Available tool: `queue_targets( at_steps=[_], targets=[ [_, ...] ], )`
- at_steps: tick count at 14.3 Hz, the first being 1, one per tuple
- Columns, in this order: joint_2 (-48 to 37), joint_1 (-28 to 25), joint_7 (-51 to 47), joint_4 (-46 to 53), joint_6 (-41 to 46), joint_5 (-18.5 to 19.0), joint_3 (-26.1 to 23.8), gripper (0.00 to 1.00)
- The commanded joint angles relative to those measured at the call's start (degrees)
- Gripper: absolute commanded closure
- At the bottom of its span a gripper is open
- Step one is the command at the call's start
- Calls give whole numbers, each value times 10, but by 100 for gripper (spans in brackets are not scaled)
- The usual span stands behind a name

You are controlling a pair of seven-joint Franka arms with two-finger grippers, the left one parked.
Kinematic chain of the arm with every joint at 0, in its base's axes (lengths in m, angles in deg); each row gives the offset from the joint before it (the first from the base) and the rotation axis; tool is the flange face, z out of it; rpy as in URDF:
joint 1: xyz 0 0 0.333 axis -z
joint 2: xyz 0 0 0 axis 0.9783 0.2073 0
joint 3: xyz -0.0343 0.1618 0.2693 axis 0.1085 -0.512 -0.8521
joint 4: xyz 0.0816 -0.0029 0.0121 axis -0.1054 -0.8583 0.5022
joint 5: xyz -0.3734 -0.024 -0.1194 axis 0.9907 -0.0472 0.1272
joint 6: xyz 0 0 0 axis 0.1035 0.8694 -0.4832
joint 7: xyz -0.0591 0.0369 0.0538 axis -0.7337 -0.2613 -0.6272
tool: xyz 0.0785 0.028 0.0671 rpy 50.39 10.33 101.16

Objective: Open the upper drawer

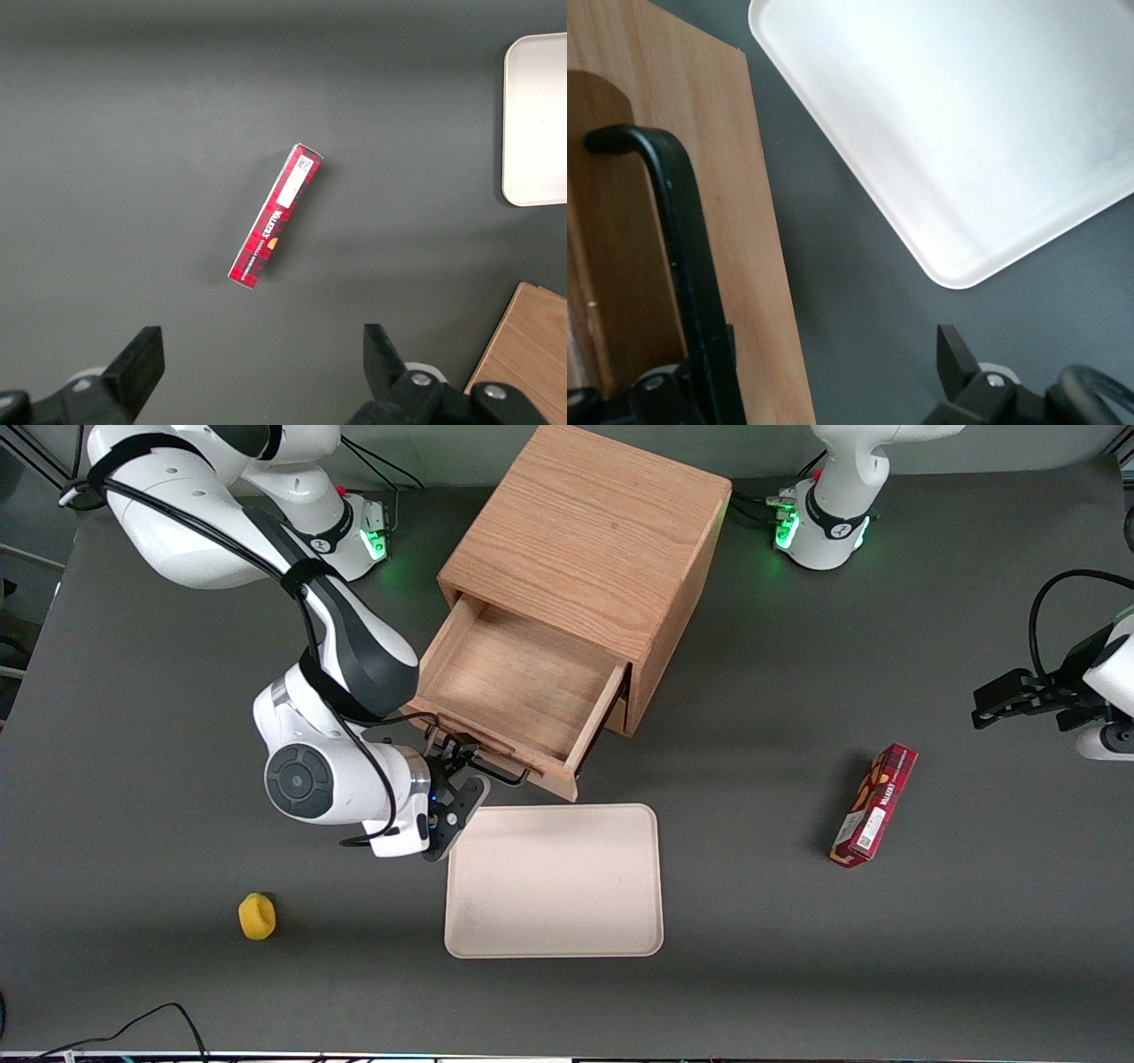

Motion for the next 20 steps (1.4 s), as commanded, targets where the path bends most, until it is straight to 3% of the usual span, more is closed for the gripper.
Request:
queue_targets(
  at_steps=[1,6,13,20],
  targets=[
    [37,-16,14,71,28,15,8,0],
    [59,-17,15,121,41,15,9,0],
    [66,-23,64,143,42,15,51,0],
    [-11,-18,60,144,112,8,13,0]
  ],
)
